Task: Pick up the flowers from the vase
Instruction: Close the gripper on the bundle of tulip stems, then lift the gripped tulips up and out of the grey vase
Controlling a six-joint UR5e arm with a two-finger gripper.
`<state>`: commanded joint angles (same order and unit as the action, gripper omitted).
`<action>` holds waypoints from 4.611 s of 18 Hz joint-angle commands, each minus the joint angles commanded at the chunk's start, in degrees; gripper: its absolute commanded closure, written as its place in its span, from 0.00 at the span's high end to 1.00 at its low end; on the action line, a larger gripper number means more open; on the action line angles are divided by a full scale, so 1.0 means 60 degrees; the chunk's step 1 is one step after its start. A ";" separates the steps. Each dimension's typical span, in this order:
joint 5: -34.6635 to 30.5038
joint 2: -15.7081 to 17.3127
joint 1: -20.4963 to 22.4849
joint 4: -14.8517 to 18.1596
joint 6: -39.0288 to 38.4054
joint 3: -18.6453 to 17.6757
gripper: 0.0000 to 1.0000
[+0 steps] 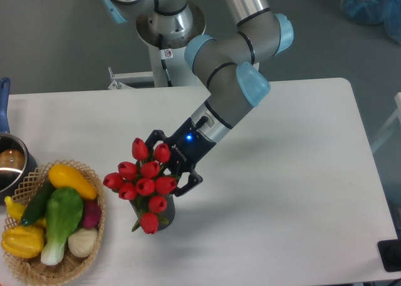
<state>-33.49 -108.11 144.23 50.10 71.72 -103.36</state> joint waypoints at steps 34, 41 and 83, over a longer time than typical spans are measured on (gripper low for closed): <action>0.1595 0.0733 0.0352 0.0015 -0.0776 0.0293 0.49; 0.1846 0.0820 0.0512 0.0015 -0.1405 0.0614 0.49; 0.1260 0.1260 0.3457 0.0000 -0.1920 0.1743 0.50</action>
<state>-25.93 -100.55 164.97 50.10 60.20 -92.90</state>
